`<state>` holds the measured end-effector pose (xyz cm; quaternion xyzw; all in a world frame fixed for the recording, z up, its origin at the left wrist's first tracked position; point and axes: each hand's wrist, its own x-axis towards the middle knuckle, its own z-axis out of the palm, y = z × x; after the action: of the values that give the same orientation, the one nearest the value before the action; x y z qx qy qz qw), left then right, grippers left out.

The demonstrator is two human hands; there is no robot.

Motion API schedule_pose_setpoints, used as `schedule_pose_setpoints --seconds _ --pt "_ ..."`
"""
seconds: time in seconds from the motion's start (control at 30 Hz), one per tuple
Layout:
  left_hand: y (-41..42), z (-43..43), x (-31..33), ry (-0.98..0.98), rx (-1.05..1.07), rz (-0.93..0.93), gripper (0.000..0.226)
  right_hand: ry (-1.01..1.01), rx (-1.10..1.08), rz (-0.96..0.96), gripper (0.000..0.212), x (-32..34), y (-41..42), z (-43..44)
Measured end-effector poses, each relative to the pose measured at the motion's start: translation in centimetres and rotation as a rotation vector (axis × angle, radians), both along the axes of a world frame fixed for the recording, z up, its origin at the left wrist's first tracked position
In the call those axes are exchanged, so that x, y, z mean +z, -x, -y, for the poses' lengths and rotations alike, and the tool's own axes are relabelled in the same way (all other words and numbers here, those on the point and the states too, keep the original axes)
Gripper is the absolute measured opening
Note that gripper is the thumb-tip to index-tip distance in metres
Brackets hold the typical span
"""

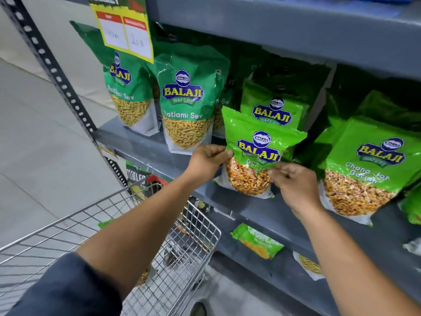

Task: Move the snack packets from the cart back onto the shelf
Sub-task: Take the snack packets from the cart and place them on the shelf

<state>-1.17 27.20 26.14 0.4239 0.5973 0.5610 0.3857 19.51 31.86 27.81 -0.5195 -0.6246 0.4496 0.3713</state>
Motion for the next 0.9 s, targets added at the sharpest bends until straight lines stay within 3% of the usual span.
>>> schedule_pose_setpoints --seconds 0.1,0.23,0.4,0.53,0.67,0.77,0.9 --pt "1.0 1.5 0.4 0.013 0.080 -0.076 0.018 -0.016 -0.028 -0.065 0.022 0.0 -0.5 0.6" --pt "4.4 7.4 0.4 0.019 0.254 -0.204 0.024 -0.204 -0.071 -0.094 0.019 0.1 -0.4 4.4" --pt "10.8 17.9 -2.5 0.169 0.452 -0.303 0.022 -0.165 0.146 -0.131 0.015 -2.4 5.0 10.6" --pt "15.6 26.1 -6.6 0.396 0.604 -0.369 0.020 0.078 0.452 0.120 0.017 -7.3 11.5 13.3" --pt "18.3 31.4 -12.5 0.669 0.559 -0.275 0.025 0.278 0.761 0.458 0.037 -12.7 16.9 14.9" --pt "17.7 33.3 -16.8 0.865 0.402 -0.275 0.029 0.244 0.919 0.710 0.042 -16.3 18.9 15.7" --pt "15.7 33.9 -21.5 1.023 0.193 -0.329 0.057 0.161 1.051 0.982 0.043 -19.6 20.9 16.4"
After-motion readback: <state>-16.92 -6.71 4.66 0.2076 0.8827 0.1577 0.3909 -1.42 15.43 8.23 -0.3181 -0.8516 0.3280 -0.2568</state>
